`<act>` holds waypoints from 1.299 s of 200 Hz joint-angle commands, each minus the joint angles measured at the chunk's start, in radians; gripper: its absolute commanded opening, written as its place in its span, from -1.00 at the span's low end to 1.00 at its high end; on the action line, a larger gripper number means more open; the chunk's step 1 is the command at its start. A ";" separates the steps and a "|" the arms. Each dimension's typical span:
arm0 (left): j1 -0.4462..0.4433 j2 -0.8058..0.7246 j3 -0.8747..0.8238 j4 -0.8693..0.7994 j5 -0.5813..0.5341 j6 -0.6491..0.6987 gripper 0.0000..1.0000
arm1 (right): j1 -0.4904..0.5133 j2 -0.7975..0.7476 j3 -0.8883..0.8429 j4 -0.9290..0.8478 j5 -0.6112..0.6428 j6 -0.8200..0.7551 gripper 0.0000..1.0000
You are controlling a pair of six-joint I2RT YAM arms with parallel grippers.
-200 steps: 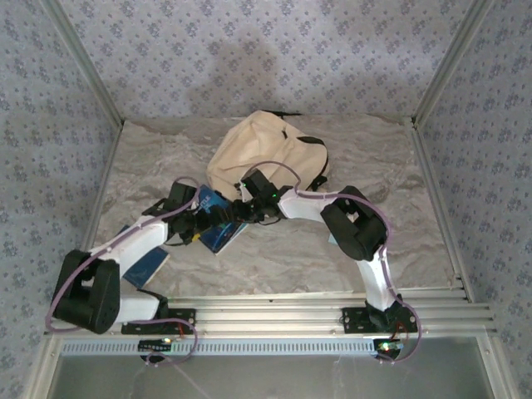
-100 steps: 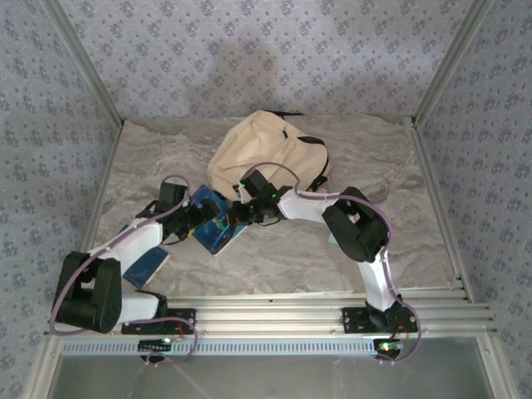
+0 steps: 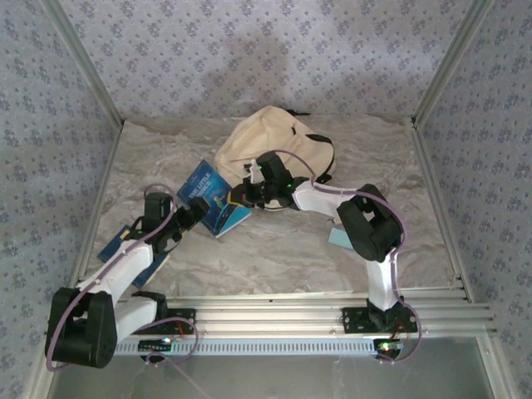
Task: Pack the student bag
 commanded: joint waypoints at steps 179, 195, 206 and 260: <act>-0.089 0.259 -0.025 0.626 -0.061 -0.083 -1.00 | -0.068 0.044 -0.136 0.276 -0.068 0.222 -0.91; -0.089 0.206 -0.017 0.560 -0.083 -0.082 -1.00 | -0.068 0.046 -0.133 0.271 -0.063 0.216 -0.59; -0.088 0.161 -0.006 0.493 -0.111 -0.084 -1.00 | -0.068 0.037 -0.133 0.257 -0.054 0.204 -0.04; -0.094 -0.079 0.080 0.251 -0.349 -0.122 -1.00 | -0.047 -0.069 -0.119 0.064 0.037 0.055 1.00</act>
